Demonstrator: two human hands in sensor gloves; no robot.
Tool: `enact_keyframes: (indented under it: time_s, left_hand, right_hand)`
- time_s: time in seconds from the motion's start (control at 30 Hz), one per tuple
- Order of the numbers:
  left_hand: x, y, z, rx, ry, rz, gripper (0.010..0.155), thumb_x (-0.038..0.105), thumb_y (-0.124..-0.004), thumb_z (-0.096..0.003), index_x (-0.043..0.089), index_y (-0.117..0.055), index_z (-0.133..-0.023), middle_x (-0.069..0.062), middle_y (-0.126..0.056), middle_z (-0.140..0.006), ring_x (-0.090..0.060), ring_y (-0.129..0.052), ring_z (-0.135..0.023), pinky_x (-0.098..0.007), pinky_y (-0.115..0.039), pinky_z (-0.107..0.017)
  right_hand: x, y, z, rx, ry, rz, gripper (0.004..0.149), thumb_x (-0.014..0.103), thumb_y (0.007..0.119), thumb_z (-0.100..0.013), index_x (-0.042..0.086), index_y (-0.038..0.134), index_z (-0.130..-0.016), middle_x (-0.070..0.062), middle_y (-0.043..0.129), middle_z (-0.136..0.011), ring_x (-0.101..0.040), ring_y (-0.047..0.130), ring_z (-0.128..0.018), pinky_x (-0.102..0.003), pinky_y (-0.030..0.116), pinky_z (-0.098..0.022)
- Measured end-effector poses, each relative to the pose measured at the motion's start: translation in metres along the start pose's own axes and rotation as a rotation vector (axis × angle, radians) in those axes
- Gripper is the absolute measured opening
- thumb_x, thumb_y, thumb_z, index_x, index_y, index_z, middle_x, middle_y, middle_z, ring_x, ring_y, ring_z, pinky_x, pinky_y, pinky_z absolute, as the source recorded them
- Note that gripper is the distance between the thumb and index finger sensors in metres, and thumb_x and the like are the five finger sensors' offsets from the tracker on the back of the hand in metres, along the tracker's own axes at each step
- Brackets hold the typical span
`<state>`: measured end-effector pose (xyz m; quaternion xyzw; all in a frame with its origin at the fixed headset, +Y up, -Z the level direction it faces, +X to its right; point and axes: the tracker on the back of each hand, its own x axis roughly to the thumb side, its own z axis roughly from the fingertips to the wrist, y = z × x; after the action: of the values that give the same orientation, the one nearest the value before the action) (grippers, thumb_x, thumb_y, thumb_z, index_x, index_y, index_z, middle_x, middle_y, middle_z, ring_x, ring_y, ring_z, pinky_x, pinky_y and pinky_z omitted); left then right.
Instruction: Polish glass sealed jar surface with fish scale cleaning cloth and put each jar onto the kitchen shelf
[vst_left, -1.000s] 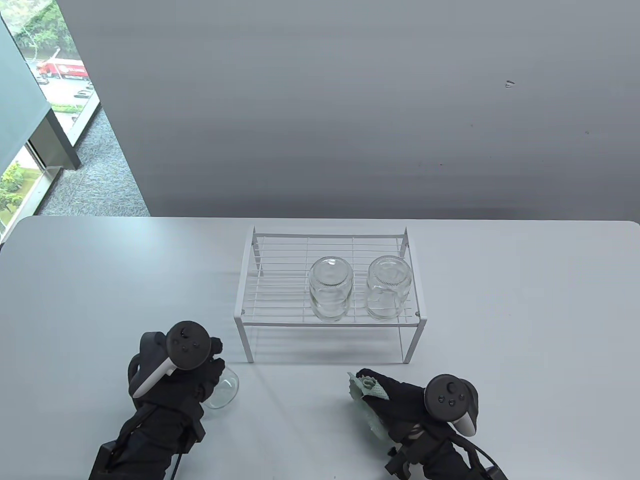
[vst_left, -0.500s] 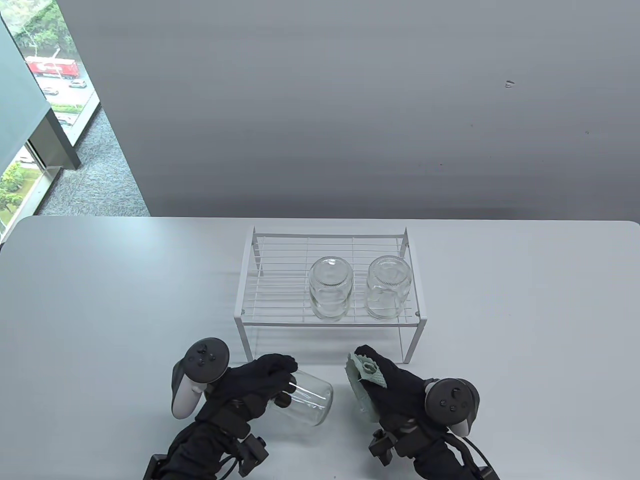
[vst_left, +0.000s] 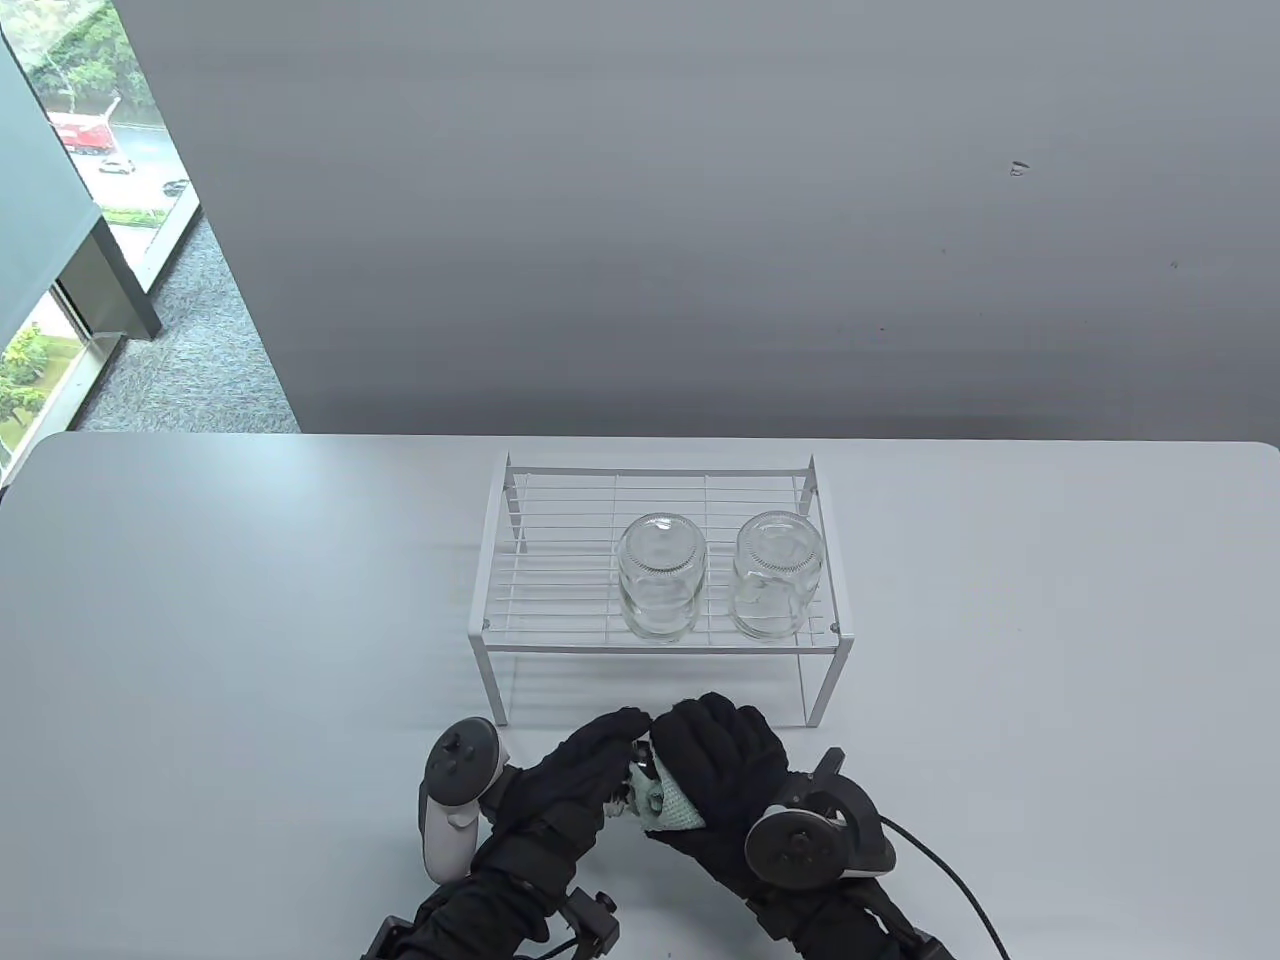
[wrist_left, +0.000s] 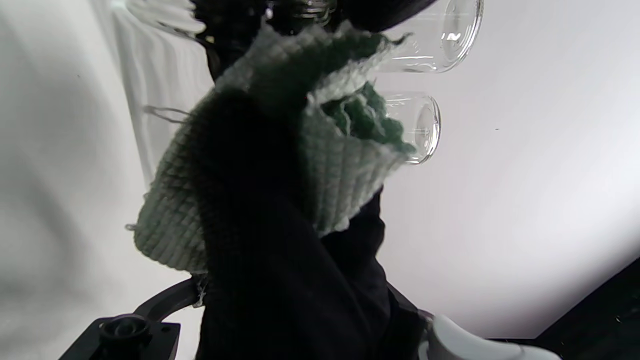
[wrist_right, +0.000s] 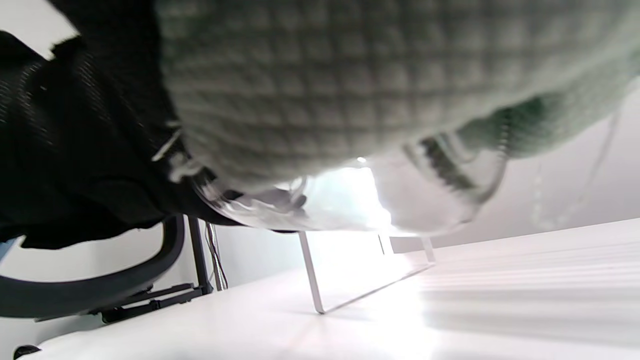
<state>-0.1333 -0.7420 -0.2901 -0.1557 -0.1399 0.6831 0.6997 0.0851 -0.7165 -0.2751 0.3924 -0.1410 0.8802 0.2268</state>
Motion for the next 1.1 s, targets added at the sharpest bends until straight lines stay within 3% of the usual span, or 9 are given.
enact_keyframes:
  time_s: [0.1,0.17,0.23,0.43,0.63,0.87,0.97,1.03,1.1]
  left_hand:
    - [0.002,-0.005,0.001,-0.019,-0.008,-0.023,0.07,0.051,-0.078,-0.0515,0.011,-0.057,-0.104,-0.017,-0.082,-0.088,-0.024,-0.098,-0.066,-0.053,-0.028,-0.073]
    - [0.003,-0.007,0.001,-0.007,-0.009,-0.069,0.074,0.045,-0.086,-0.0479,0.009,-0.055,-0.104,-0.016,-0.082,-0.087,-0.023,-0.098,-0.066,-0.055,-0.029,-0.072]
    - [0.003,-0.008,0.001,0.021,-0.009,-0.112,0.069,0.034,-0.088,-0.0468,0.011,-0.056,-0.103,-0.014,-0.083,-0.085,-0.02,-0.099,-0.063,-0.054,-0.032,-0.072]
    - [-0.003,0.0,0.004,0.079,0.003,-0.057,0.064,0.031,-0.086,-0.047,0.011,-0.058,-0.101,-0.011,-0.087,-0.081,-0.016,-0.101,-0.057,-0.054,-0.038,-0.072]
    - [-0.009,0.014,0.005,0.131,0.032,0.057,0.064,0.031,-0.085,-0.0481,0.011,-0.056,-0.102,-0.011,-0.085,-0.082,-0.016,-0.1,-0.058,-0.054,-0.037,-0.072]
    - [-0.006,0.002,0.004,0.052,0.005,0.012,0.067,0.031,-0.085,-0.0481,0.01,-0.053,-0.103,-0.011,-0.085,-0.083,-0.016,-0.1,-0.059,-0.053,-0.036,-0.072]
    - [-0.003,-0.006,0.007,0.025,-0.019,-0.029,0.067,0.036,-0.082,-0.0499,0.011,-0.052,-0.104,-0.01,-0.086,-0.083,-0.017,-0.1,-0.059,-0.051,-0.033,-0.073]
    - [-0.003,-0.007,0.007,0.002,-0.03,-0.014,0.069,0.048,-0.077,-0.0524,0.011,-0.05,-0.105,-0.01,-0.086,-0.083,-0.018,-0.099,-0.06,-0.048,-0.031,-0.074]
    - [-0.004,-0.005,0.007,0.02,-0.035,-0.019,0.064,0.047,-0.07,-0.055,0.012,-0.05,-0.105,-0.007,-0.087,-0.082,-0.015,-0.1,-0.059,-0.046,-0.032,-0.075]
  right_hand:
    - [-0.001,0.004,-0.001,0.027,0.037,0.006,0.088,0.053,0.081,-0.049,-0.005,0.044,-0.104,-0.037,0.05,-0.098,-0.065,0.053,-0.086,-0.074,0.042,-0.056]
    - [0.0,0.005,-0.002,0.042,0.044,0.025,0.09,0.055,0.08,-0.049,-0.007,0.044,-0.104,-0.038,0.05,-0.098,-0.065,0.053,-0.085,-0.074,0.042,-0.056]
    - [0.001,0.006,-0.002,0.044,0.045,0.034,0.091,0.056,0.08,-0.049,-0.007,0.044,-0.103,-0.038,0.051,-0.097,-0.065,0.055,-0.085,-0.074,0.043,-0.056]
    - [-0.001,-0.001,0.001,-0.018,0.001,-0.051,0.093,0.057,0.082,-0.047,-0.006,0.044,-0.104,-0.037,0.051,-0.098,-0.064,0.053,-0.087,-0.075,0.041,-0.057]
    - [-0.002,-0.013,0.009,-0.081,-0.044,-0.01,0.093,0.056,0.082,-0.047,-0.006,0.044,-0.104,-0.037,0.05,-0.099,-0.064,0.053,-0.087,-0.076,0.039,-0.057]
    - [0.01,0.003,-0.003,-0.009,-0.119,0.054,0.086,0.049,0.083,-0.048,-0.003,0.045,-0.105,-0.036,0.052,-0.099,-0.064,0.055,-0.086,-0.075,0.04,-0.057]
    - [0.003,0.002,-0.002,-0.001,-0.077,0.06,0.082,0.052,0.08,-0.048,-0.002,0.051,-0.103,-0.033,0.062,-0.095,-0.058,0.071,-0.08,-0.072,0.052,-0.055]
    - [-0.011,0.0,0.003,-0.058,-0.009,-0.072,0.078,0.056,0.073,-0.05,-0.001,0.057,-0.102,-0.033,0.069,-0.091,-0.056,0.078,-0.075,-0.07,0.057,-0.053]
    - [-0.022,0.0,0.007,-0.105,0.064,-0.203,0.074,0.054,0.069,-0.052,-0.002,0.064,-0.099,-0.033,0.072,-0.089,-0.057,0.08,-0.072,-0.069,0.058,-0.051]
